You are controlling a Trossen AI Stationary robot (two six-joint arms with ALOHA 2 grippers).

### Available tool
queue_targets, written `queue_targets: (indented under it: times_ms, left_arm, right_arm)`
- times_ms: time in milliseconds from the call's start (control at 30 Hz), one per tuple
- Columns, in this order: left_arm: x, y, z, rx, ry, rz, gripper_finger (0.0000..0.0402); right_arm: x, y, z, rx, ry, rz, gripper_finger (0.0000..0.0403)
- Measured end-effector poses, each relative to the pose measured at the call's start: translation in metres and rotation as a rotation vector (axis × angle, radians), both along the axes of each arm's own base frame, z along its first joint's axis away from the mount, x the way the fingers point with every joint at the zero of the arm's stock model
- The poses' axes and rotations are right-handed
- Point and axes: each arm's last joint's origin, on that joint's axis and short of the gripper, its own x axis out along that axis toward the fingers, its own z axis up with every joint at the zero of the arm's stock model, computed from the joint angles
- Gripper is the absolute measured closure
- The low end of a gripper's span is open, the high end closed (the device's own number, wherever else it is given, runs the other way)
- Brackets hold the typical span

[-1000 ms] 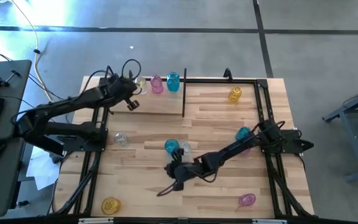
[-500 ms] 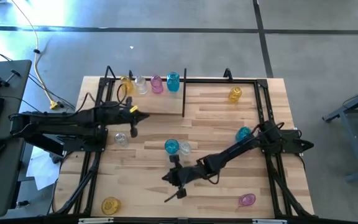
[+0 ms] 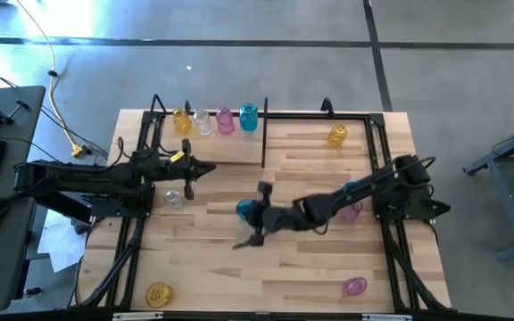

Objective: Sort vases onto shelf
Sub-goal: Put the right blue flower vase aligned with the other blue flower vase on the shelf

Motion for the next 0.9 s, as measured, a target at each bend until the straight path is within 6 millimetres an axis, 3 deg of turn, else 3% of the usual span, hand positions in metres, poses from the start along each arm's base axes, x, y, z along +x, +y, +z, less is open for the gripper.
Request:
queue_targets:
  times_ms: [133, 333, 467, 567, 700, 900]
  left_arm:
    - [-0.006, 0.003, -0.005, 0.041, -0.090, 0.024, 0.0401]
    - [-0.010, 0.009, -0.008, 0.061, -0.121, 0.069, 0.0401]
    - [-0.010, 0.012, -0.009, 0.060, -0.111, 0.091, 0.0401]
    - [-0.011, 0.014, -0.009, 0.059, -0.108, 0.106, 0.0401]
    - [-0.011, 0.015, -0.010, 0.047, -0.101, 0.112, 0.0401]
    - [-0.010, 0.015, -0.010, 0.021, -0.105, 0.110, 0.0401]
  right_arm:
    - [0.003, -0.031, 0.004, 0.035, 0.040, 0.015, 0.0344]
    - [0.006, -0.068, 0.000, 0.095, 0.120, 0.049, 0.0227]
    - [-0.001, -0.078, 0.021, 0.159, 0.210, -0.006, 0.0171]
    - [-0.016, -0.080, 0.038, 0.221, 0.349, -0.102, 0.0153]
    - [-0.049, -0.078, 0.054, 0.281, 0.559, -0.320, 0.0149]
    - [-0.108, -0.086, 0.055, 0.293, 0.777, -0.706, 0.0148]
